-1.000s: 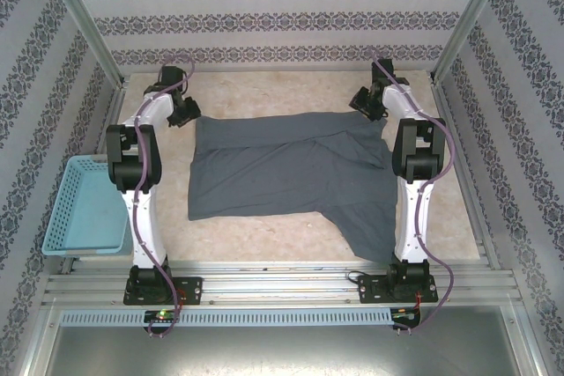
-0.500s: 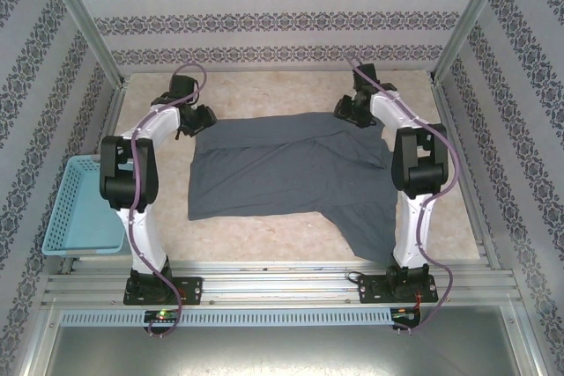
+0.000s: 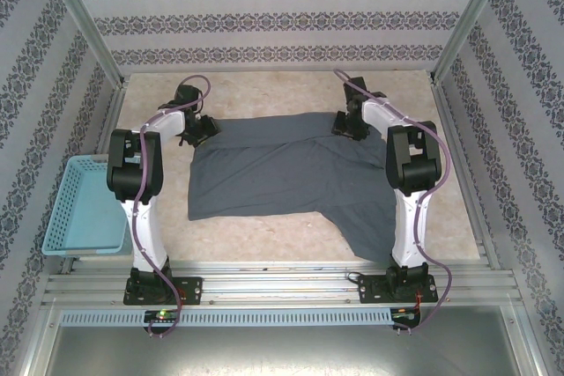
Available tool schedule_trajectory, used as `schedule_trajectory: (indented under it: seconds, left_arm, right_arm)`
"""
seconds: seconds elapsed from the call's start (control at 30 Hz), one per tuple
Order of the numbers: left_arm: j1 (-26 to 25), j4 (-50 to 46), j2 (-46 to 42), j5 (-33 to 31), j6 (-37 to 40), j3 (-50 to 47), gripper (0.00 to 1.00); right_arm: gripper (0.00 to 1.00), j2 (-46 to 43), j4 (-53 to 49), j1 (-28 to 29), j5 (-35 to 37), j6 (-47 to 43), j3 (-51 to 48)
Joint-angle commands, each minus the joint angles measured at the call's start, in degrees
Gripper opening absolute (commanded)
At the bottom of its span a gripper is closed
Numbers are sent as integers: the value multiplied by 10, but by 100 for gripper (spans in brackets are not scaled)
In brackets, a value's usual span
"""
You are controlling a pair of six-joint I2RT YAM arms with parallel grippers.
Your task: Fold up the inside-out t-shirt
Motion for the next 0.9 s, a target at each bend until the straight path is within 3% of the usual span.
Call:
schedule_trajectory:
  seconds: [0.0, 0.17, 0.33, 0.53, 0.7, 0.87]
  left_arm:
    - [2, 0, 13, -27, -8, -2, 50]
    - [3, -2, 13, -35, -10, -3, 50]
    - [3, -7, 14, -45, -6, -3, 50]
    - [4, -11, 16, -52, -6, 0, 50]
    - [6, -12, 17, -55, -6, 1, 50]
    - [6, -17, 20, -58, -4, 10, 50]
  right_arm:
    - [37, -39, 1, 13, -4, -6, -30]
    - [20, -51, -7, 27, 24, -10, -44]
    - [11, -85, -11, 46, 76, -16, -68]
    - [7, -143, -10, 76, 105, -19, -127]
    - [8, -186, 15, 102, 75, -10, -209]
    - [27, -210, 24, 106, -11, -7, -244]
